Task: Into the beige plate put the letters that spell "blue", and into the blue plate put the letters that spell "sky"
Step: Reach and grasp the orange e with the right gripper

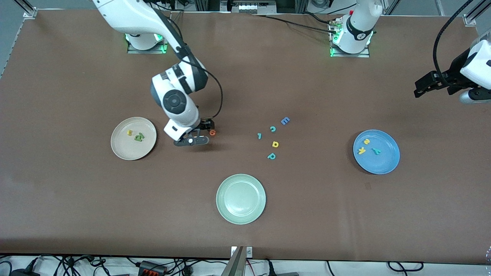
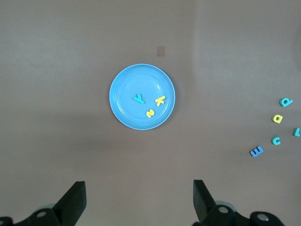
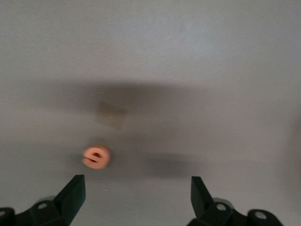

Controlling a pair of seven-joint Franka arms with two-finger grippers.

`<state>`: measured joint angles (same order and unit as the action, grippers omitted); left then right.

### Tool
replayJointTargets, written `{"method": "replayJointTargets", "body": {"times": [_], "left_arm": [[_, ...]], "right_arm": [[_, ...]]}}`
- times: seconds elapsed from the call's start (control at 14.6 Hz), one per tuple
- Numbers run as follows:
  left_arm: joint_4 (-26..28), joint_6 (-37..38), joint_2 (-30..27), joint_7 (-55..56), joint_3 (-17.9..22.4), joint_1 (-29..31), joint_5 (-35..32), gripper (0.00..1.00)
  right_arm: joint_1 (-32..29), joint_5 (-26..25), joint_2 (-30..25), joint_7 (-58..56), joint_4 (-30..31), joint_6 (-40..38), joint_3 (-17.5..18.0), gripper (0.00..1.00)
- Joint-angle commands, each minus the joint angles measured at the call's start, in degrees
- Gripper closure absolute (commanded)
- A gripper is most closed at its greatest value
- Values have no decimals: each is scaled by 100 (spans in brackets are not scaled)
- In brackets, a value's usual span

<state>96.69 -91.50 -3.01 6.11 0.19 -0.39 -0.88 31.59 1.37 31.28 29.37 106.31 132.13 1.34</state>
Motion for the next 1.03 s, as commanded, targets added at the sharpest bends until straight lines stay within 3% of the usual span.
{"method": "replayJointTargets", "body": {"times": [0.0,0.41,0.96], "left_arm": [[-220,150,116,-58,-10,22,88,0],[-229,159,116,-40,-54,4,88,0],[-238,168,125,-5,-80,-57,88,0]], "right_arm": [[250,22,413,1093,-478,-3,-55,19],[480,13,766,1616,-831,-3,-55,40],[401,-22,775,1405,-788,-12,-64,41]]}}
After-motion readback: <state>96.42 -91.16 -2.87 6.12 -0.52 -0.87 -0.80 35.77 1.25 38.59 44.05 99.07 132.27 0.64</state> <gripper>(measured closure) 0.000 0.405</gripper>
